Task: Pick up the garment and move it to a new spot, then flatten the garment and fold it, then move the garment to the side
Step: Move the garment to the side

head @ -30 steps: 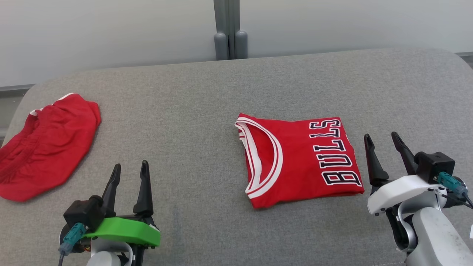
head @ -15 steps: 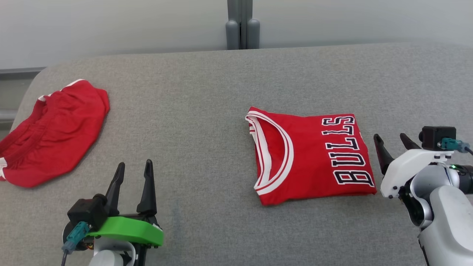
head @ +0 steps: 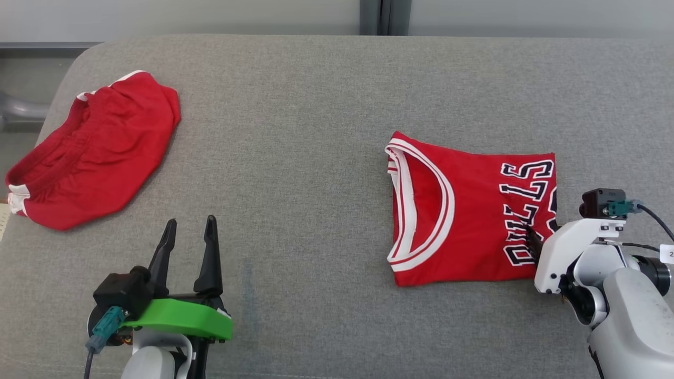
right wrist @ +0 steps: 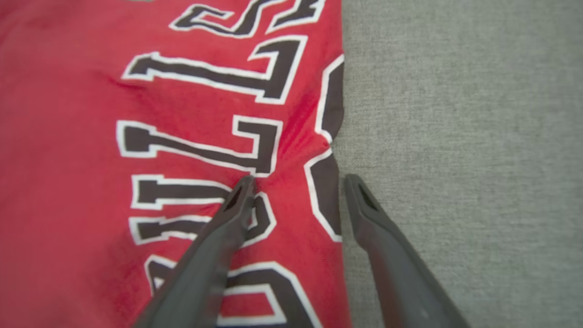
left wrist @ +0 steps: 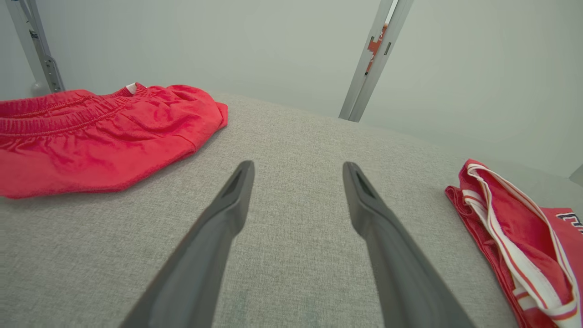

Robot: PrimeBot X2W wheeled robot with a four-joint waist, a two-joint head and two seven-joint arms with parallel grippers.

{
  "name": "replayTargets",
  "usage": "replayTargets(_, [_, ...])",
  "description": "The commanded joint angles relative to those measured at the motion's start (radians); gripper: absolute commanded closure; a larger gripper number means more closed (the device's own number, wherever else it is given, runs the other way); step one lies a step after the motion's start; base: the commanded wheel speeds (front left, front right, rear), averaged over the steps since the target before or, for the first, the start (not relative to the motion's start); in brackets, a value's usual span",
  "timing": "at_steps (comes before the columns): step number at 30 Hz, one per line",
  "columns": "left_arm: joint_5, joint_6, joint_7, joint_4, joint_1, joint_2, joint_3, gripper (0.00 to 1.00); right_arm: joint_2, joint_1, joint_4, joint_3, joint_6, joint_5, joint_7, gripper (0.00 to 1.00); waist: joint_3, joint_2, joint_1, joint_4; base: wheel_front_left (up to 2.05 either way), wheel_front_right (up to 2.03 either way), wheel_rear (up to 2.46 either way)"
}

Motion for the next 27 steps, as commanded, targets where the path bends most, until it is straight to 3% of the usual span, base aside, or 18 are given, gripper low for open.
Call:
replayTargets(1, [0.003, -0.004, 0.001, -0.001, -0.015, 0.003, 0.006, 0.00, 0.002, 0.005, 0.024, 0.015, 0.000, -0.005, 0.030, 0.00, 0.005, 0.0000, 0.0000, 0.005, 0.00, 0.00, 0.00])
replayTargets(2, [0.005, -0.004, 0.001, -0.003, -0.015, 0.003, 0.008, 0.00, -0.001, 0.005, 0.028, 0.025, 0.000, -0.009, 0.037, 0.66, 0.006, 0.0000, 0.0000, 0.003, 0.00, 0.00, 0.00])
replayTargets(3, [0.006, -0.004, 0.001, -0.005, -0.016, 0.003, 0.009, 0.00, -0.005, 0.000, 0.027, 0.031, 0.000, -0.011, 0.036, 1.00, 0.006, 0.0000, 0.0000, 0.002, 0.00, 0.00, 0.00])
replayTargets(14, [0.020, -0.004, 0.001, -0.039, -0.036, 0.004, 0.011, 0.00, -0.105, -0.113, -0.026, 0.159, -0.001, -0.058, 0.040, 1.00, 0.049, 0.0000, 0.0000, -0.058, 0.00, 0.00, 0.00])
replayTargets(19, [0.050, -0.004, 0.001, -0.079, -0.057, 0.013, 0.009, 0.00, -0.150, -0.237, -0.030, 0.237, -0.001, -0.069, 0.023, 1.00, 0.115, 0.0000, 0.0000, -0.153, 0.00, 0.00, 0.00])
replayTargets(27, [0.082, -0.003, 0.001, -0.159, -0.120, 0.063, -0.009, 0.00, -0.252, -0.376, 0.051, 0.240, -0.001, -0.096, -0.049, 1.00, 0.220, 0.0000, 0.0000, -0.310, 0.00, 0.00, 0.00])
